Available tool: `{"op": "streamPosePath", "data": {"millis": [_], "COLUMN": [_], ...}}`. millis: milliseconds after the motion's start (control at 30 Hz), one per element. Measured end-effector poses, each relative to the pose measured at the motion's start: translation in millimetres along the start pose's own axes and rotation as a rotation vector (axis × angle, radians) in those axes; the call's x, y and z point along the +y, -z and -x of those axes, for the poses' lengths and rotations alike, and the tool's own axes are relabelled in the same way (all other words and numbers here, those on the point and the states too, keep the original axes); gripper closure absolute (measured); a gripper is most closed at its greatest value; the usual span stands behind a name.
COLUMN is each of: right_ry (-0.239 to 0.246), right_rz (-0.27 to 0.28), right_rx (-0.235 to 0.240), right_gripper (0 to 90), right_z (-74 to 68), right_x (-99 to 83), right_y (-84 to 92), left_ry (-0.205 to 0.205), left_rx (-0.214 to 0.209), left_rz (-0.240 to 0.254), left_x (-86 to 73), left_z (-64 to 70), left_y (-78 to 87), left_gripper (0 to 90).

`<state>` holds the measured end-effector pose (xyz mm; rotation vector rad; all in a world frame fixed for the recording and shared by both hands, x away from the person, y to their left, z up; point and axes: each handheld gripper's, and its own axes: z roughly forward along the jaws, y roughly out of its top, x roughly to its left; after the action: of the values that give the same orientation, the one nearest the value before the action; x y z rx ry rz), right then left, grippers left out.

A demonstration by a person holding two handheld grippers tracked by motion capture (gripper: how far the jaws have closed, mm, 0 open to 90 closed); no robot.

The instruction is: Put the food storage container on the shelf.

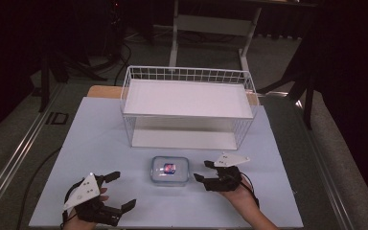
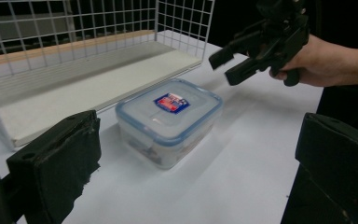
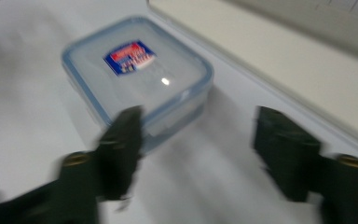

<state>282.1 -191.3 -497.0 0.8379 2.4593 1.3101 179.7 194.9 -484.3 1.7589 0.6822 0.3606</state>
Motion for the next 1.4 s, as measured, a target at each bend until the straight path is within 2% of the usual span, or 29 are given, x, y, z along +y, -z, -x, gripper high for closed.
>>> {"op": "streamPosePath", "data": {"millis": [33,100,133,167,200,233,267,300,333,400,467,500,533,567,600,633,667,700,767,800,833,933,1000,1067,1133,1200,1267,1333,1400], "right_ry": [0.016,0.01,0.011,0.018,0.019,0.021,0.018,0.007,-0.011,-0.001,0.025,0.012,-0.027,-0.071,-0.114,-0.157,-0.207,-0.256,-0.314,-0.345,-0.384,-0.45,-0.513,-0.547,-0.588,-0.607,-0.605,-0.651,-0.672], "right_rz": [0.01,0.048,0.058,0.062,0.06,0.039,0.048,0.07,0.093,0.06,0.091,0.084,0.084,0.086,0.079,0.064,0.044,0.019,0.001,-0.013,-0.027,-0.065,-0.084,-0.104,-0.116,-0.144,-0.163,-0.167,-0.175], "right_rx": [-0.004,-0.016,-0.03,-0.052,-0.062,-0.063,-0.064,-0.042,-0.012,0.03,-0.007,-0.004,0.008,0.03,0.054,0.078,0.101,0.12,0.146,0.144,0.164,0.191,0.204,0.199,0.227,0.223,0.225,0.266,0.278], "right_gripper": [15.8,13.5,12.0,12.1,15.6,15.2,19.2,23.9,22.1,22.4,21.7,19.8,17.3,16.5,16.5,16.1,13.2,12.8,13.1,13.5,13.6,16.5,16.8,18.9,20.8,27.1,28.2,31.1,34.1], "right_z": [-2.2,-4.9,-6.0,-8.0,-9.7,-9.8,-10.8,-11.4,-12.5,-13.2,-16.8,-17.4,-16.9,-14.8,-12.1,-9.0,-5.4,-2.3,3.7,6.2,8.6,14.3,17.9,20.5,23.6,25.0,25.1,26.0,25.8], "right_x": [1.1,3.0,3.9,5.1,5.6,7.2,7.9,8.1,8.1,11.4,12.4,14.2,15.8,17.3,19.0,20.6,21.7,22.5,21.6,21.1,20.2,17.5,15.2,13.5,10.9,8.6,6.2,3.2,1.9], "right_y": [3.4,10.9,13.6,15.3,17.1,17.6,18.7,20.7,22.0,22.2,22.6,22.4,22.0,20.7,19.0,16.3,12.2,7.3,-0.9,-5.5,-9.8,-22.1,-29.3,-36.0,-42.2,-47.7,-51.4,-54.2,-55.7], "left_ry": [-0.014,-0.03,-0.019,0.004,0.01,0.024,0.042,0.061,0.089,0.138,0.182,0.21,0.235,0.251,0.283,0.322,0.354,0.388,0.449,0.48,0.507,0.575,0.599,0.629,0.651,0.678,0.694,0.712,0.727], "left_rx": [-0.007,-0.013,-0.022,-0.038,-0.028,-0.02,-0.022,-0.028,-0.043,-0.064,-0.079,-0.083,-0.097,-0.077,-0.095,-0.1,-0.087,-0.1,-0.083,-0.083,-0.088,-0.063,-0.054,-0.065,-0.068,-0.083,-0.083,-0.087,-0.092], "left_rz": [-0.011,-0.045,-0.054,-0.073,-0.086,-0.104,-0.117,-0.125,-0.133,-0.152,-0.181,-0.205,-0.238,-0.273,-0.294,-0.297,-0.307,-0.309,-0.328,-0.328,-0.327,-0.353,-0.364,-0.375,-0.37,-0.37,-0.372,-0.372,-0.379], "left_x": [2.8,8.5,11.4,14.6,17.7,21.0,24.2,27.2,29.8,33.8,35.9,36.5,36.8,36.7,35.8,34.6,33.5,31.8,28.1,25.6,22.9,14.1,8.3,2.8,-0.9,-3.3,-4.8,-6.4,-7.9], "left_z": [0.0,0.0,-0.5,-1.5,-1.4,-1.0,-1.0,-1.3,-2.1,-5.3,-10.8,-14.3,-18.3,-21.6,-25.9,-29.8,-33.6,-37.6,-46.1,-49.9,-53.8,-63.2,-66.0,-68.2,-69.6,-71.4,-72.1,-72.5,-73.3], "left_y": [-2.0,-6.5,-8.7,-11.6,-14.6,-18.0,-21.3,-24.9,-28.9,-37.4,-47.0,-52.0,-57.7,-63.2,-68.6,-73.1,-77.4,-81.6,-89.5,-93.1,-96.0,-104.0,-107.8,-111.3,-113.4,-115.7,-117.4,-119.2,-120.4], "left_gripper": [1.1,1.1,1.1,1.1,1.1,1.1,1.1,1.1,1.1,1.1,1.1,1.1,1.1,1.1,1.1,1.0,1.0,1.0,1.1,1.1,1.1,1.1,1.1,1.2,5.4,6.5,11.9,15.7,22.8]}}
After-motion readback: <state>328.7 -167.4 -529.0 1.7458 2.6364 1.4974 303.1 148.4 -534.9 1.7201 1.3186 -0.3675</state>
